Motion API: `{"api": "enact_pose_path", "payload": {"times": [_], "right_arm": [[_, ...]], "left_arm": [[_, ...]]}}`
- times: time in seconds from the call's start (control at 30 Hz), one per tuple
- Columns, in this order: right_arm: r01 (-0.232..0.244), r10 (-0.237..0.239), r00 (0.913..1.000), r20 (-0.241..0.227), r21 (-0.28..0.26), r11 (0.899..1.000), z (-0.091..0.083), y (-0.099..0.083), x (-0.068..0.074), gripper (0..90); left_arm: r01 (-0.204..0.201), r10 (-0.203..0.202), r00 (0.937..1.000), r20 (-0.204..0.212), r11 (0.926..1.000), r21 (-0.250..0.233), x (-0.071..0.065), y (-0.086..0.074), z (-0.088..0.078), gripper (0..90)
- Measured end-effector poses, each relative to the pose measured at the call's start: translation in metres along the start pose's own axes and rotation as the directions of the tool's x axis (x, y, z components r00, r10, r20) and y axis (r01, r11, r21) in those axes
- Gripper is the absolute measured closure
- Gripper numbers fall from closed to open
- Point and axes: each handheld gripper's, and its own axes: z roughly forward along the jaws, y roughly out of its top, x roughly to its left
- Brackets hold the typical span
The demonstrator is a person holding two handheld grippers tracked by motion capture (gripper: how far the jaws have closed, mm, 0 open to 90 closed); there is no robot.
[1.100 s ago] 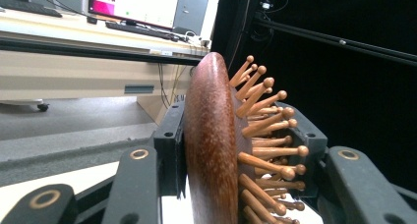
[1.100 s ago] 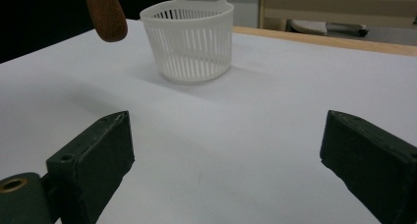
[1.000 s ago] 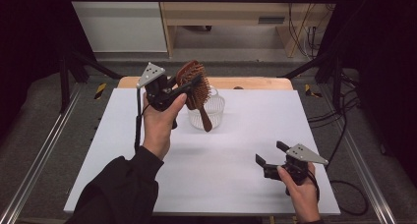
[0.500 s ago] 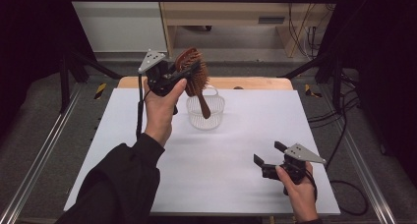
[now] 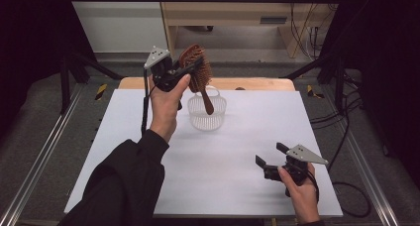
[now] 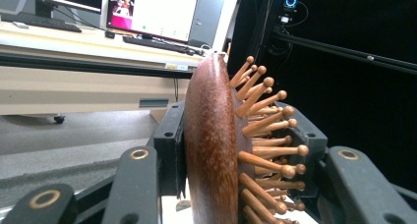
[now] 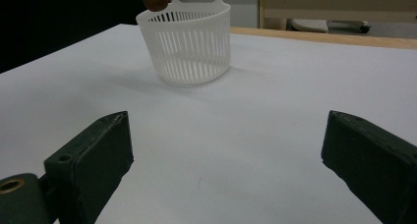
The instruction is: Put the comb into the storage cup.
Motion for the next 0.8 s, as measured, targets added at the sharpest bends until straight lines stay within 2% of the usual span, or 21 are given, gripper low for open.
{"api": "enact_pose_path", "payload": {"times": [0.07, 0.23, 0.8], "right_arm": [[0.001, -0.001, 1.0, -0.002, 0.0, 1.0, 0.0, 0.0, 0.0, 5.6], [0.009, -0.009, 0.9999, -0.007, -0.001, 1.0, 0.001, 0.0, 0.0, 5.4], [0.009, -0.009, 0.9998, -0.018, 0.001, 1.0, 0.001, -0.001, 0.0, 5.3]], "left_arm": [[0.003, -0.003, 1.0, -0.002, 1.0, -0.001, 0.002, -0.001, 0.002, 52.0], [-0.021, 0.021, 0.9998, -0.007, 0.9998, 0.006, 0.004, -0.004, 0.007, 52.0], [-0.021, 0.021, 0.9997, -0.01, 0.9998, -0.006, 0.01, -0.007, 0.016, 51.9]]}}
